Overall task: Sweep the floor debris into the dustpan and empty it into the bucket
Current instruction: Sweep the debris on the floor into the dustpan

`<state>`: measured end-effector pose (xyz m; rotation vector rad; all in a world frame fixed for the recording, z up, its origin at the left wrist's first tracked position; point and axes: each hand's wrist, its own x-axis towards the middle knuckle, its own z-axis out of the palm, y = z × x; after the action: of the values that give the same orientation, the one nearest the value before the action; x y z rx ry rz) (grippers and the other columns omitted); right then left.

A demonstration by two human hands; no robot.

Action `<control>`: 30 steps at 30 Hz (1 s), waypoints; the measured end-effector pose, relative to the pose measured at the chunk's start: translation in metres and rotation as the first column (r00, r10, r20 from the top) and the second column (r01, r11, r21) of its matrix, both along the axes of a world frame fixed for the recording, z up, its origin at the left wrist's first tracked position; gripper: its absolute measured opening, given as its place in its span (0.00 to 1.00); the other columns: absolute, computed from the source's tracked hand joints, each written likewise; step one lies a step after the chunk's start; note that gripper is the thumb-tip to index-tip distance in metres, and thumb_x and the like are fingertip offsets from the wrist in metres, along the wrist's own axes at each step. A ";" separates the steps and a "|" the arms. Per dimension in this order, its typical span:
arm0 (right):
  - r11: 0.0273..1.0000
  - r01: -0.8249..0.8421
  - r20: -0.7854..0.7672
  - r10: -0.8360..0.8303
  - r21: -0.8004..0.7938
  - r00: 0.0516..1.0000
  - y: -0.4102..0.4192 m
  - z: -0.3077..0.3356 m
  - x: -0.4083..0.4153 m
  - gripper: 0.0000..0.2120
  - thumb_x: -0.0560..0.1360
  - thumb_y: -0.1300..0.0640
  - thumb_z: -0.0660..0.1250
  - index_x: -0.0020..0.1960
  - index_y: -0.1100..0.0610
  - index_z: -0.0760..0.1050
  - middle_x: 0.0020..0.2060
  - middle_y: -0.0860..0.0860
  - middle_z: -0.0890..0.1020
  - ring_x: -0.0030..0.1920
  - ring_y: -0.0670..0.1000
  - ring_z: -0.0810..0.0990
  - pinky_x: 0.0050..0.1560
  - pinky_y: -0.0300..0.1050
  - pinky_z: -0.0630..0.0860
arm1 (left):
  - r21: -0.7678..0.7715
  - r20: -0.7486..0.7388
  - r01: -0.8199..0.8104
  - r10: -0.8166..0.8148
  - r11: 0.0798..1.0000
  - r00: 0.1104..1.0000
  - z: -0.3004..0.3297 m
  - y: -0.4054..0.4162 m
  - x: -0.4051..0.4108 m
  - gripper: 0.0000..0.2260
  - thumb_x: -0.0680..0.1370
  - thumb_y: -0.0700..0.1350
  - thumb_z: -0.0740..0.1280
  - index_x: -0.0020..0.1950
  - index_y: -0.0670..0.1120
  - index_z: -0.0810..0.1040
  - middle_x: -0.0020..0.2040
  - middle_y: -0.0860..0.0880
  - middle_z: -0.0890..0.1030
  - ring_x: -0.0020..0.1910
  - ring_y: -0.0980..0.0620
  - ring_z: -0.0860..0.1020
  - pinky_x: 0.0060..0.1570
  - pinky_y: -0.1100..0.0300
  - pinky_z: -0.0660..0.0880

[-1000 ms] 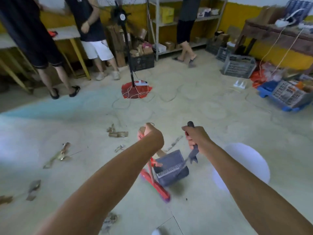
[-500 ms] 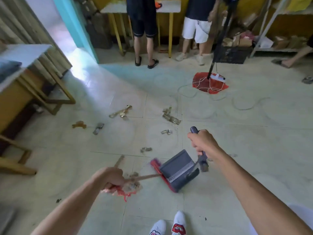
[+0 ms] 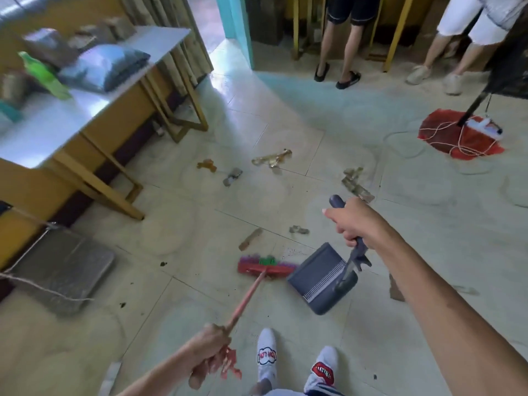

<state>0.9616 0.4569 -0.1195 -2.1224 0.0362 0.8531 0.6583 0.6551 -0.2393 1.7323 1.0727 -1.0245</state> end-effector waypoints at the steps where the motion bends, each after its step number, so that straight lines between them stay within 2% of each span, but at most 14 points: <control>1: 1.000 0.005 -0.009 -0.004 0.019 1.000 0.006 -0.002 0.001 0.16 0.77 0.53 0.67 0.35 0.58 0.67 0.17 0.47 0.69 0.13 0.46 0.61 0.17 0.35 0.62 | -0.051 0.018 -0.101 0.102 0.994 0.995 -0.005 0.007 0.003 0.08 0.82 0.40 0.59 0.50 0.38 0.75 0.26 0.50 0.77 0.17 0.57 0.70 0.16 0.65 0.66; 3: 0.999 0.015 -0.021 -0.014 0.036 1.000 0.018 -0.003 0.002 0.16 0.77 0.53 0.67 0.35 0.57 0.66 0.14 0.45 0.67 0.14 0.46 0.60 0.18 0.35 0.61 | -0.109 0.051 -0.178 0.184 0.978 0.982 -0.017 0.022 0.011 0.07 0.82 0.39 0.59 0.49 0.38 0.75 0.24 0.50 0.77 0.16 0.56 0.69 0.15 0.65 0.66; 6: 0.999 0.030 -0.016 -0.029 0.045 0.999 0.034 -0.007 0.004 0.16 0.76 0.53 0.67 0.35 0.57 0.67 0.14 0.45 0.67 0.14 0.46 0.60 0.18 0.35 0.60 | -0.166 0.105 -0.190 0.209 0.967 0.972 -0.025 0.054 0.030 0.07 0.82 0.39 0.58 0.52 0.39 0.74 0.24 0.51 0.75 0.17 0.56 0.68 0.14 0.66 0.65; 7: 0.998 0.040 -0.008 -0.040 0.050 0.999 0.040 -0.008 0.006 0.15 0.76 0.52 0.68 0.35 0.57 0.67 0.15 0.45 0.67 0.14 0.46 0.60 0.18 0.36 0.60 | -0.193 0.130 -0.193 0.220 0.962 0.967 -0.025 0.070 0.035 0.05 0.82 0.39 0.59 0.53 0.43 0.73 0.25 0.50 0.75 0.18 0.56 0.68 0.15 0.66 0.65; 10: 0.996 0.059 -0.009 -0.059 0.067 0.998 0.060 -0.004 0.015 0.15 0.75 0.51 0.68 0.35 0.57 0.70 0.16 0.45 0.68 0.15 0.46 0.61 0.19 0.37 0.60 | -0.193 0.180 -0.200 0.235 0.961 0.955 -0.014 0.126 0.039 0.10 0.81 0.40 0.61 0.55 0.56 0.72 0.28 0.49 0.76 0.20 0.55 0.68 0.16 0.65 0.64; 14: 0.991 0.091 -0.020 -0.089 0.095 0.996 0.101 0.002 0.024 0.15 0.76 0.53 0.68 0.35 0.58 0.70 0.18 0.47 0.69 0.15 0.46 0.61 0.20 0.38 0.60 | -0.139 0.206 -0.217 0.243 0.966 0.948 -0.005 0.177 0.058 0.14 0.79 0.40 0.59 0.56 0.59 0.71 0.26 0.50 0.74 0.19 0.55 0.66 0.16 0.67 0.62; 17: 0.985 0.130 -0.014 -0.129 0.112 0.992 0.123 0.003 0.029 0.14 0.76 0.54 0.68 0.36 0.58 0.69 0.20 0.48 0.69 0.16 0.46 0.61 0.20 0.37 0.60 | -0.147 0.213 -0.272 0.299 0.951 0.930 -0.014 0.191 0.099 0.09 0.80 0.38 0.58 0.51 0.47 0.76 0.22 0.51 0.70 0.17 0.55 0.65 0.16 0.68 0.61; 19: 0.980 0.161 -0.005 -0.161 0.117 0.987 0.134 0.002 0.034 0.14 0.76 0.54 0.68 0.36 0.57 0.69 0.19 0.48 0.68 0.16 0.47 0.61 0.20 0.38 0.61 | -0.174 0.201 -0.324 0.355 0.930 0.913 -0.019 0.191 0.136 0.11 0.81 0.38 0.56 0.43 0.41 0.75 0.22 0.51 0.70 0.16 0.56 0.64 0.15 0.68 0.61; 22: 0.977 0.180 0.015 -0.183 0.115 0.983 0.149 0.003 0.047 0.15 0.76 0.53 0.67 0.35 0.57 0.68 0.18 0.48 0.68 0.15 0.47 0.61 0.20 0.38 0.61 | -0.204 0.196 -0.421 0.458 0.884 0.867 -0.028 0.175 0.194 0.17 0.82 0.41 0.56 0.35 0.41 0.73 0.19 0.50 0.71 0.14 0.56 0.65 0.13 0.68 0.60; 25: 0.976 0.186 0.011 -0.189 0.115 0.982 0.164 0.002 0.070 0.15 0.76 0.53 0.67 0.34 0.56 0.67 0.17 0.47 0.68 0.15 0.47 0.61 0.19 0.37 0.61 | -0.275 0.177 -0.446 0.501 0.852 0.847 -0.034 0.162 0.244 0.16 0.83 0.43 0.54 0.37 0.41 0.70 0.16 0.50 0.71 0.11 0.57 0.66 0.12 0.72 0.59; 27: 0.975 0.184 0.010 -0.187 0.124 0.982 0.175 0.002 0.094 0.16 0.76 0.52 0.67 0.34 0.56 0.68 0.17 0.46 0.68 0.16 0.47 0.60 0.20 0.37 0.61 | -0.388 0.121 -0.401 0.477 0.830 0.870 -0.031 0.169 0.273 0.14 0.81 0.38 0.53 0.36 0.40 0.69 0.15 0.49 0.71 0.10 0.57 0.66 0.11 0.73 0.58; 30: 0.973 0.174 -0.030 -0.171 0.155 0.985 0.201 0.007 0.134 0.16 0.76 0.53 0.69 0.33 0.56 0.68 0.17 0.46 0.68 0.16 0.46 0.60 0.19 0.37 0.60 | -0.522 -0.008 -0.424 0.494 0.740 0.870 -0.009 0.221 0.311 0.19 0.80 0.34 0.48 0.31 0.38 0.69 0.15 0.47 0.68 0.09 0.57 0.65 0.10 0.73 0.56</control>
<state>1.0960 0.6583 -0.1127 -1.9337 0.1551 0.7460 0.9697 0.8757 -0.2480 1.0111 0.9651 -0.7666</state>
